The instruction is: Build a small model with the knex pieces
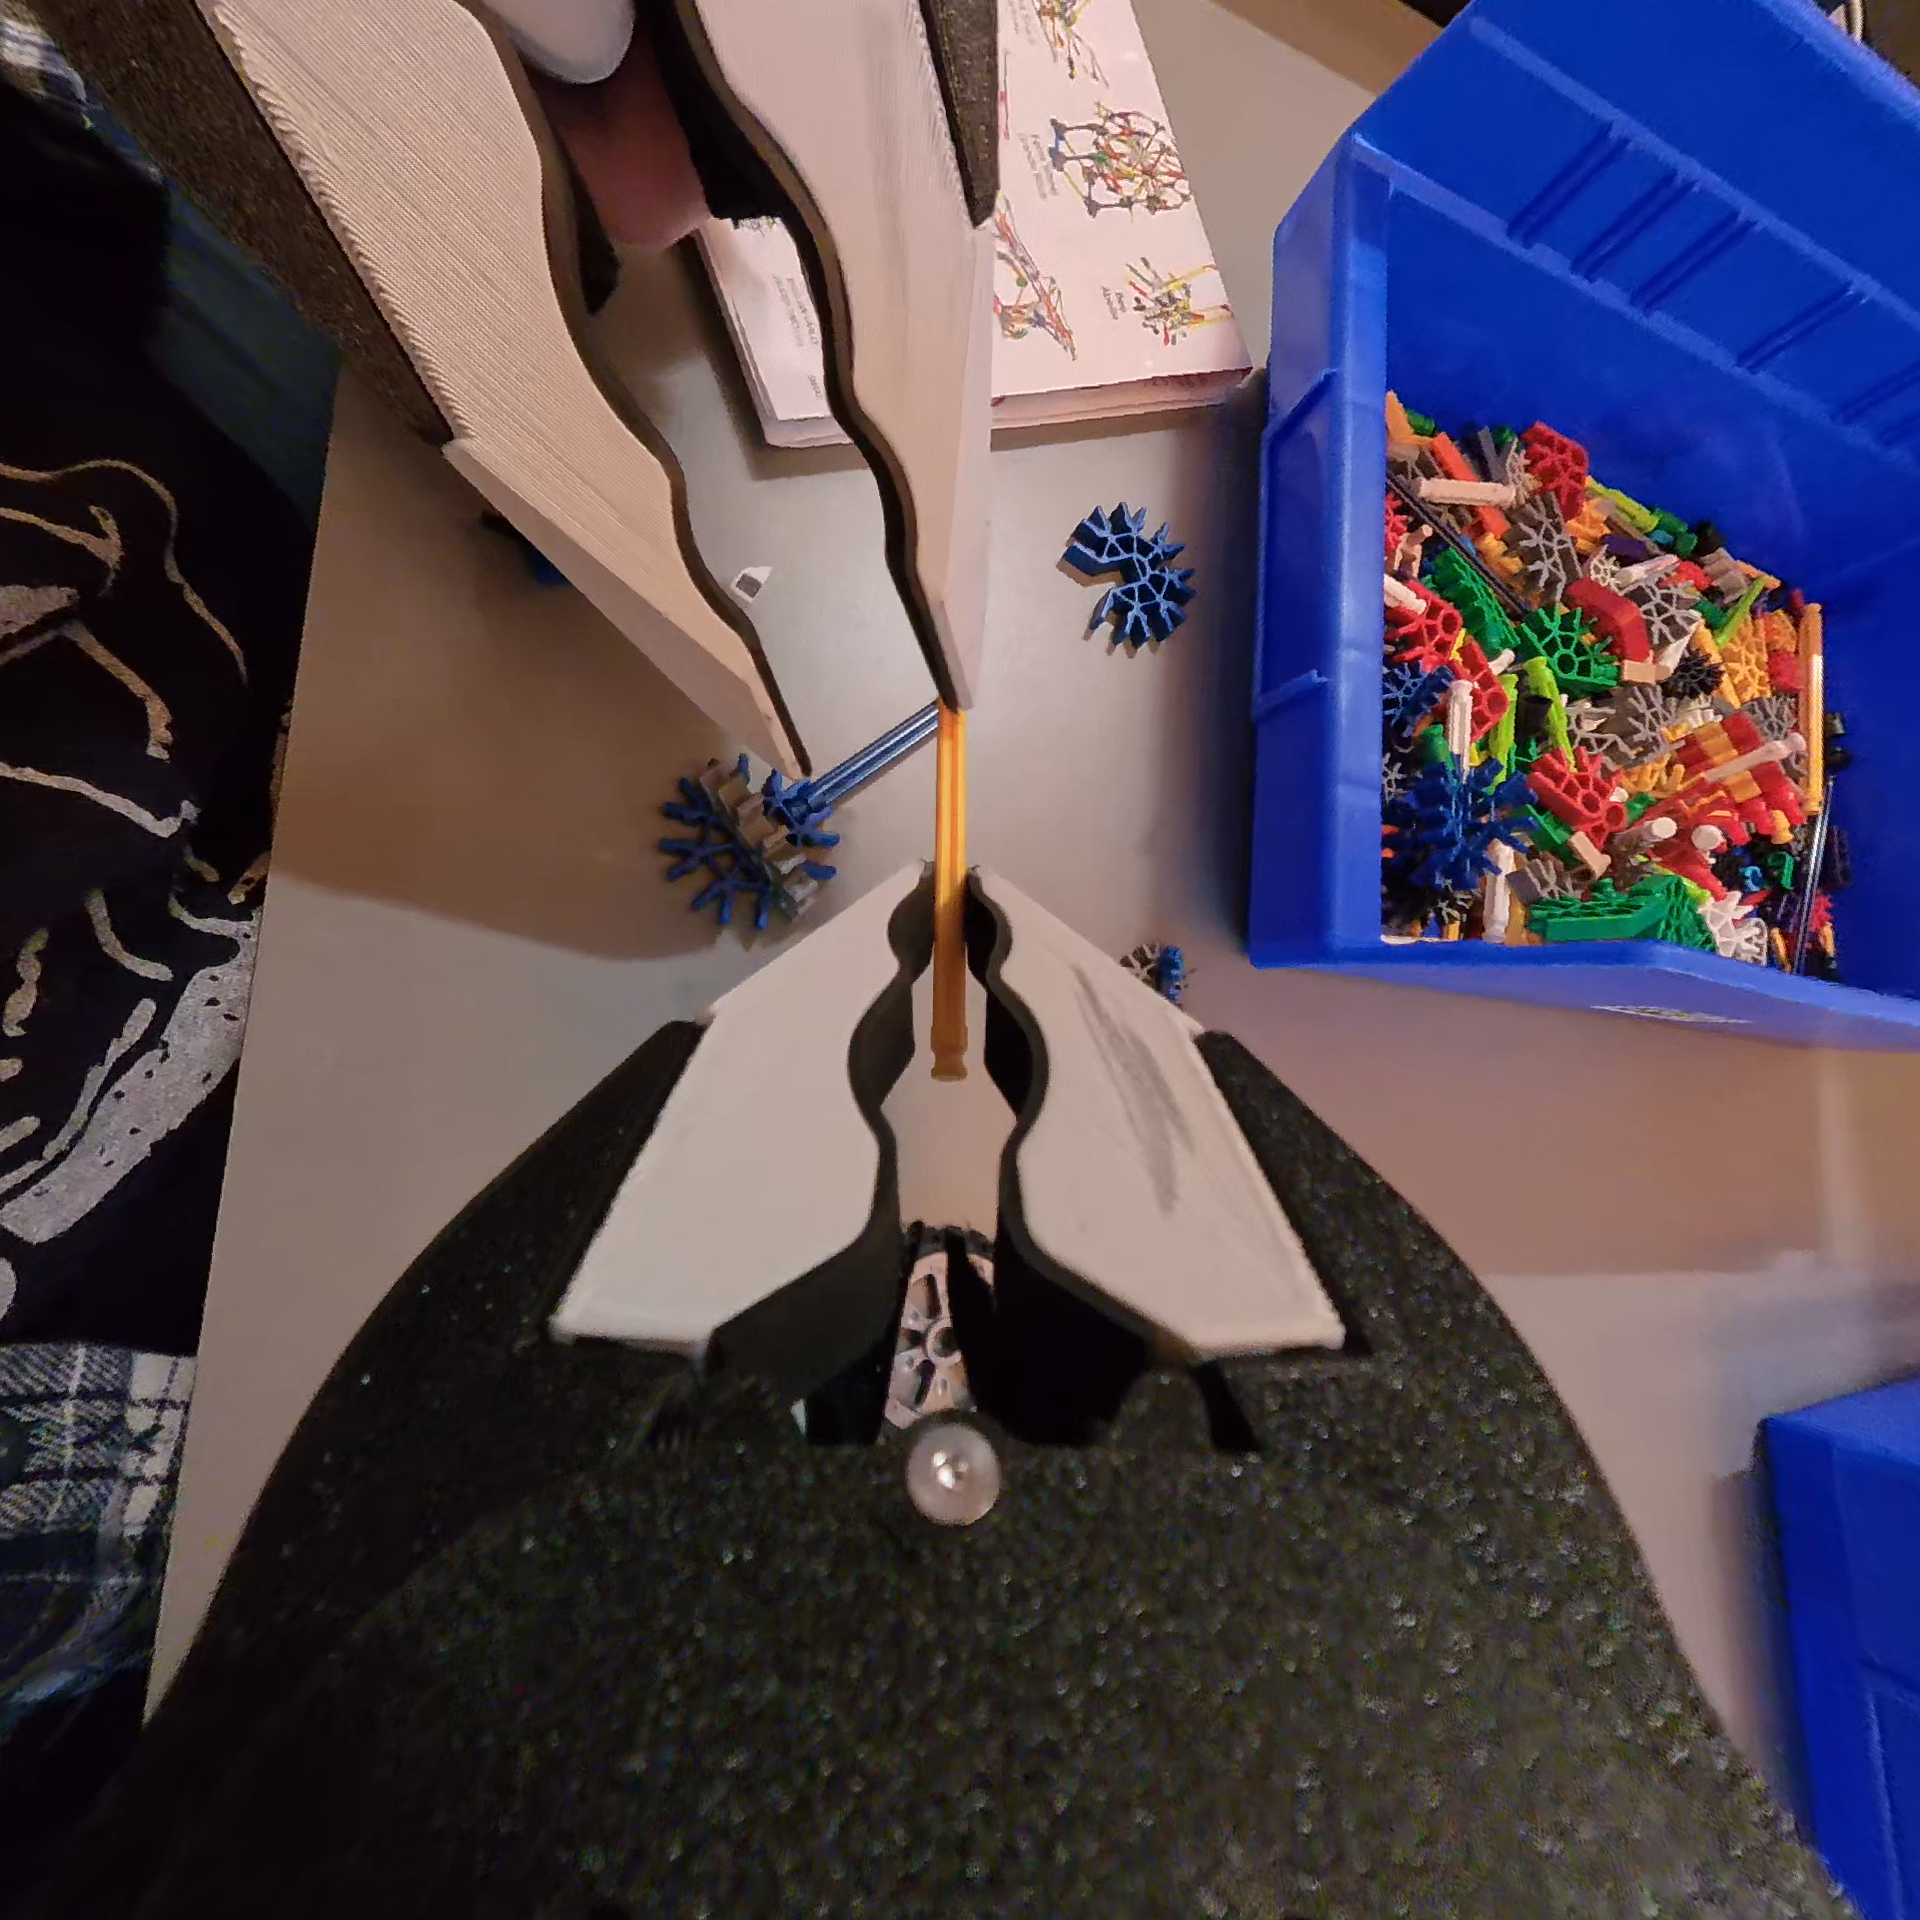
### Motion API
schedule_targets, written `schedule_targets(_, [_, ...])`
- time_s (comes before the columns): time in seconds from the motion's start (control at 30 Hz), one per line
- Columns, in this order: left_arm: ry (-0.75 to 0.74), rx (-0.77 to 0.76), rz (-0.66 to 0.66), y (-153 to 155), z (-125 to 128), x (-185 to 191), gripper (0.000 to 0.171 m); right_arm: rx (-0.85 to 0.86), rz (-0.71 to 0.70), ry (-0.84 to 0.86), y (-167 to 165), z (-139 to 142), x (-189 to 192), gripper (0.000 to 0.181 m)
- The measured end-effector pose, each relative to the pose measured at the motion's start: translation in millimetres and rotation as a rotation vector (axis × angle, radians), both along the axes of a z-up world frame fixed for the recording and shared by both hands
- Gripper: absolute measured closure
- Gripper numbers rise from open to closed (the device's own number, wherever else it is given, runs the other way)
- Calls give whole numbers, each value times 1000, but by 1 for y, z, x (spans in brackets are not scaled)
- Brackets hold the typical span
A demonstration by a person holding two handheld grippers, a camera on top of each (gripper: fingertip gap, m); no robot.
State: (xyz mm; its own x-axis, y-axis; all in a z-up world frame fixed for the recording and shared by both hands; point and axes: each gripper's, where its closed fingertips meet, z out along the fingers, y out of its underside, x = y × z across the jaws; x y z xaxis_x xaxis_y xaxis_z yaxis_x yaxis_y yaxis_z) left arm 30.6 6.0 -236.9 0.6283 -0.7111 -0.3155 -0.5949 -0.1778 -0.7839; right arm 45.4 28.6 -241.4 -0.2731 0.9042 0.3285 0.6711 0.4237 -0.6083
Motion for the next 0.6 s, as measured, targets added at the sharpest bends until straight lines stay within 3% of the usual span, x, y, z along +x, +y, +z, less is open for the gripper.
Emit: schedule_targets(0.6, [22,-83,-64,-12,-16,19,138,8,-27,-6,6,-1,4,177])
